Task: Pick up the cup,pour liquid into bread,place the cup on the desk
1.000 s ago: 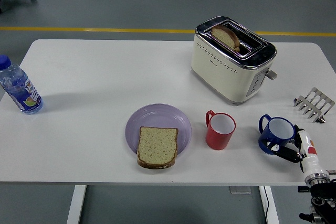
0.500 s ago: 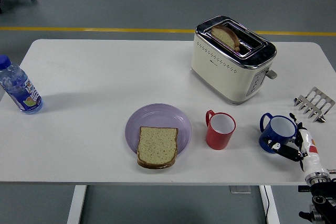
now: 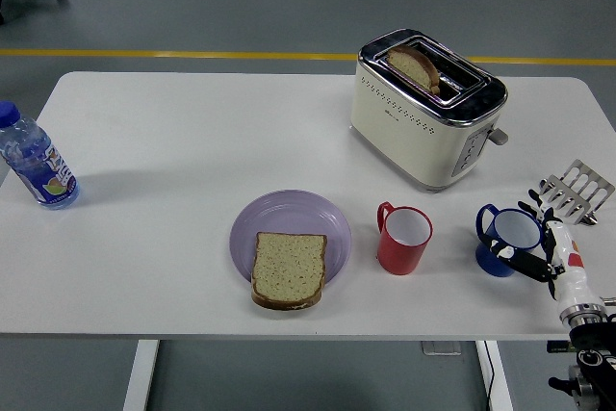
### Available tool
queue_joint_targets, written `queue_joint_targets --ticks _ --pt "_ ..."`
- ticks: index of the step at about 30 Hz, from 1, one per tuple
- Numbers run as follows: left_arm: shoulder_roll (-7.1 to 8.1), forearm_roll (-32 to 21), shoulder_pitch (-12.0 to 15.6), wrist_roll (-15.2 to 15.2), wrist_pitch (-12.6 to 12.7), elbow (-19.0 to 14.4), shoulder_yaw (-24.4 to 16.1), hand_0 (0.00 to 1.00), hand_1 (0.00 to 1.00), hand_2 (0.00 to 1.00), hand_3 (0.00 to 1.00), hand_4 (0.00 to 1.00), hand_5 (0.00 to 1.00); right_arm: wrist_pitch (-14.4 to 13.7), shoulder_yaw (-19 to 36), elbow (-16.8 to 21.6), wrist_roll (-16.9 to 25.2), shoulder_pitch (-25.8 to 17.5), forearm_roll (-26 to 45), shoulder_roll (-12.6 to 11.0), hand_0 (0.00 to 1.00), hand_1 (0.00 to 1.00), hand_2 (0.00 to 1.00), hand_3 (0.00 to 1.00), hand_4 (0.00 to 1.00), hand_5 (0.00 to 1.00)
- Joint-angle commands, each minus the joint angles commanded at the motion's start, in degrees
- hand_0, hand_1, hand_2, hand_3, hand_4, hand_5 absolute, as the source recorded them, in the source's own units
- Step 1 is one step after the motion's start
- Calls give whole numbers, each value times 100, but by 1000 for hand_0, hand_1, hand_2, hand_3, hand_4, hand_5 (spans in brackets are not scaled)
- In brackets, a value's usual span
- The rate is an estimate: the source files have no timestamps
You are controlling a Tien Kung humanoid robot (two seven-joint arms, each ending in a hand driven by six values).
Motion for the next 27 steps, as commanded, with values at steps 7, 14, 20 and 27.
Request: queue_joint_targets --ticks 7,14,20,27 --pt "5 8 -4 3 6 1 -13 668 735 736 628 395 998 -118 196 733 -2 -184 -66 -100 908 800 919 998 966 94" --pt "9 21 -10 4 1 0 -21 668 735 736 628 395 998 -268 569 1729 -35 -352 -68 -130 901 795 909 975 957 82" --pt "12 28 -10 0 -4 0 -25 668 736 736 628 395 998 -68 1130 2189 -298 -322 884 -42 806 719 787 788 811 47" --pt "8 7 -2 1 -8 1 -10 668 735 735 629 395 998 732 2069 2307 -1427 -203 2401 86 626 540 584 578 674 14"
